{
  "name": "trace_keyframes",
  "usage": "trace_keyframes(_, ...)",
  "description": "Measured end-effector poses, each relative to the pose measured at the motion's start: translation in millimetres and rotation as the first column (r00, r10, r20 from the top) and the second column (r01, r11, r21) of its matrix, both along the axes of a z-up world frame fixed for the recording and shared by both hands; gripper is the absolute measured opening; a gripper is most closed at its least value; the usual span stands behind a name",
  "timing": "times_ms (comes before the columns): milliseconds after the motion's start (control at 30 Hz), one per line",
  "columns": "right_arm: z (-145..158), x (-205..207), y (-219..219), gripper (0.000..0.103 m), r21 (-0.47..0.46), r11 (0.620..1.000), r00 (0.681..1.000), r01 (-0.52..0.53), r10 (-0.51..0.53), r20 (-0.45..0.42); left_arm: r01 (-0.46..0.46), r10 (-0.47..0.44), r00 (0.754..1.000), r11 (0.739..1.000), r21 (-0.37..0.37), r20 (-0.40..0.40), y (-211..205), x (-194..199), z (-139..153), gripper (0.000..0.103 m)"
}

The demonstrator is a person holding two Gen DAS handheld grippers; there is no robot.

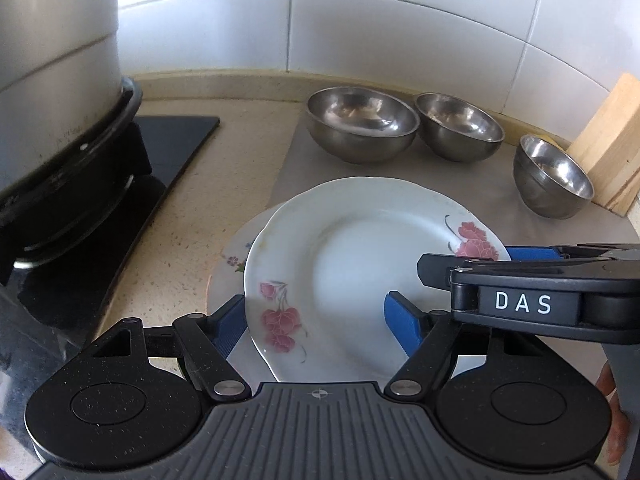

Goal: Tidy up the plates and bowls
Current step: 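Lower the pink-flower plate over the floral plate stack with both grippers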

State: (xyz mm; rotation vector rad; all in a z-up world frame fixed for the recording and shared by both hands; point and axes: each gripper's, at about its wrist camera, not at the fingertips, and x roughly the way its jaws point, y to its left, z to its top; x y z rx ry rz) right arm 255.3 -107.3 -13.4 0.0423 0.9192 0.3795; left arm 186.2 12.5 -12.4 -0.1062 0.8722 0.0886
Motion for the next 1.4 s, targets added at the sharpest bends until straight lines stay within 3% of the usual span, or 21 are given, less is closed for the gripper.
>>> trace_keyframes(567,1,3,15,0.048,-0.052,0.998,1.000,-0.028,0.028,-0.001,0.025,-0.025,1.000,0.999,0.039,-0.008,8,0,0,0.072)
trace_keyframes(1400,16,-13,-2,0.059,-0.061,0.997,0.998,-0.043,0.046,0.048,-0.021,0.018,0.999,0.996,0.086,0.034,-7,-25,19,0.075)
